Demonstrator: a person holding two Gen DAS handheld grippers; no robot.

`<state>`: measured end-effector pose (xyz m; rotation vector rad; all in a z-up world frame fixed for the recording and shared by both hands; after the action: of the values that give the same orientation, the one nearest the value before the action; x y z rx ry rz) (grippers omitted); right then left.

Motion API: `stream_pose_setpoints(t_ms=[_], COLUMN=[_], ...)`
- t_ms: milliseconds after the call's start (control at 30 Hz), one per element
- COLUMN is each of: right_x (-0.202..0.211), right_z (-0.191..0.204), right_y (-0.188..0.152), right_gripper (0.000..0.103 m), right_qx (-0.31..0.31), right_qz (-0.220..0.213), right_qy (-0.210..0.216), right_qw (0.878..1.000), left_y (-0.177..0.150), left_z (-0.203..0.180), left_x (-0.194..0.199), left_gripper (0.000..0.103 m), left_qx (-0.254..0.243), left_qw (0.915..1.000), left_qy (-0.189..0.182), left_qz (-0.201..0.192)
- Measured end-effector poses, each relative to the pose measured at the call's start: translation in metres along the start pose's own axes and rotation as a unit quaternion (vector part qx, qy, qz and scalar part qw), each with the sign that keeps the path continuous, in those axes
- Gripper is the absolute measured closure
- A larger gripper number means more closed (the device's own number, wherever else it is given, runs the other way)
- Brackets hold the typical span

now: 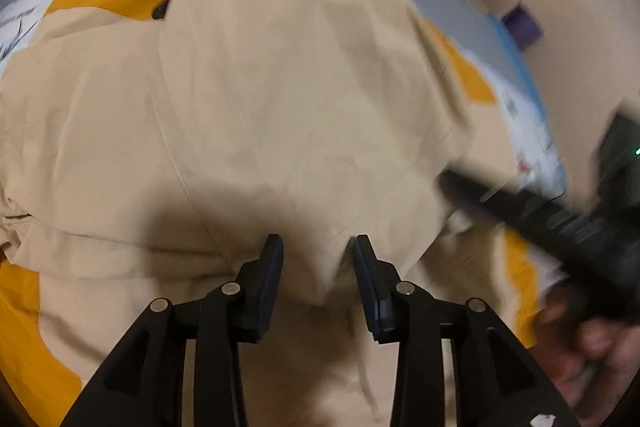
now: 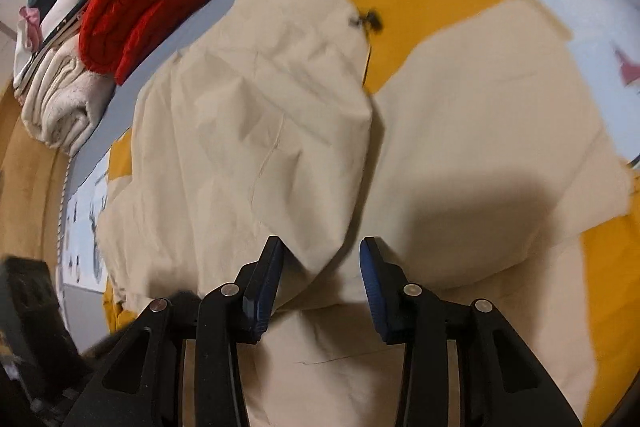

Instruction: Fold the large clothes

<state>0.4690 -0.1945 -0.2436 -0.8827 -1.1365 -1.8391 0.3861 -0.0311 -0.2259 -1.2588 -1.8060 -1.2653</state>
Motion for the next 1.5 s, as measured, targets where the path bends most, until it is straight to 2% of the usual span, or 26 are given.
stream_pose_setpoints(t_ms=[133,200,267,367,433,533,600,667,700,767,800,867,967,1067,1100,1167,1200,1267,1300,1433,1500], right_x=[0.03,0.033,0.018,-0.017,-0.011,0.014,0.034,0.038,0.033,0.016,-0.002,-0.024,-0.013,0.003,0.0,-0.015,-0.016,-0.001,0.015,0.082,0.117], right_z=[0.02,0.02,0.007,-0.03,-0.036,-0.021,-0.001,0.021,0.031,0.04,0.038,0.032,0.035,0.054,0.06,0.056,0.05,0.042,0.044,0.043,0.038], right_y=[0.015,0.02,0.019,0.005,0.007,0.019,0.024,0.021,0.015,0.002,-0.009,-0.026,-0.024,-0.027,-0.033,-0.046,-0.048,-0.042,-0.037,-0.027,-0.027], right_gripper=[0.06,0.06,0.06,0.063,0.063,0.062,0.06,0.06,0.06,0.06,0.06,0.06,0.06,0.06,0.059,0.059,0.059,0.059,0.059,0.059,0.059], right_qx=[0.048,0.06,0.04,0.002,-0.023,0.013,0.029,0.061,0.08,0.096,0.101,0.106,0.093,0.125,0.153,0.195,0.19,0.151,0.147,0.189,0.193], right_qz=[-0.076,-0.093,-0.073,0.013,0.008,-0.041,-0.087,-0.097,-0.088,-0.055,-0.013,0.038,0.025,-0.003,0.004,0.043,0.049,0.039,0.02,-0.076,-0.114], right_qy=[0.031,0.033,0.026,-0.03,-0.019,-0.048,-0.017,0.028,0.044,0.049,0.033,0.0,0.0,0.032,0.023,-0.017,-0.022,-0.006,0.009,0.008,0.015], right_qw=[0.995,0.993,0.996,0.999,1.0,0.998,0.996,0.993,0.992,0.993,0.994,0.994,0.995,0.992,0.988,0.98,0.98,0.988,0.989,0.979,0.975], left_y=[-0.001,0.001,0.002,0.002,0.0,0.004,0.009,0.014,0.017,0.022,0.023,0.026,0.031,0.038,0.04,0.042,0.042,0.041,0.04,0.027,0.011], left_z=[-0.005,-0.007,-0.007,-0.002,0.002,0.002,0.001,0.004,0.007,0.016,0.02,0.029,0.036,0.041,0.042,0.045,0.047,0.05,0.051,0.044,0.041], left_x=[0.001,0.004,0.004,-0.002,-0.004,0.004,0.014,0.024,0.028,0.033,0.035,0.042,0.053,0.065,0.07,0.079,0.084,0.1,0.111,0.154,0.181], left_gripper=[0.07,0.07,0.07,0.07,0.07,0.07,0.07,0.07,0.07,0.07,0.07,0.07,0.07,0.07,0.07,0.07,0.07,0.07,0.07,0.07,0.07], left_qx=[-0.032,-0.039,-0.046,-0.048,-0.049,-0.044,-0.047,-0.047,-0.044,-0.035,-0.03,-0.021,-0.02,-0.025,-0.03,-0.033,-0.032,-0.031,-0.033,-0.056,-0.072], left_qw=[0.9992,0.9988,0.9987,0.9982,0.9976,0.9978,0.9975,0.9963,0.9953,0.9939,0.9935,0.9932,0.992,0.9909,0.99,0.9886,0.9881,0.9867,0.9854,0.978,0.9722], left_qy=[0.025,0.029,0.024,0.035,0.045,0.047,0.053,0.066,0.076,0.091,0.095,0.096,0.097,0.095,0.098,0.105,0.106,0.107,0.108,0.104,0.101], left_qz=[0.006,0.001,-0.001,0.01,0.018,0.015,-0.003,-0.028,-0.041,-0.051,-0.055,-0.064,-0.078,-0.092,-0.096,-0.103,-0.107,-0.119,-0.128,-0.172,-0.199])
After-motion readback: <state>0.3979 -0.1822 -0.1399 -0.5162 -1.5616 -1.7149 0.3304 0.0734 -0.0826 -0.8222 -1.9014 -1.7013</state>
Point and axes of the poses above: each gripper's, at about its wrist camera, not at the fingertips, and x roughly against the way its jaws point, z to its left, y to its top, the point moved 4 cm from there along -x, roughly the way its jaws point, and after that the axes turned 6 degrees about -z, right-handed, at the moved point
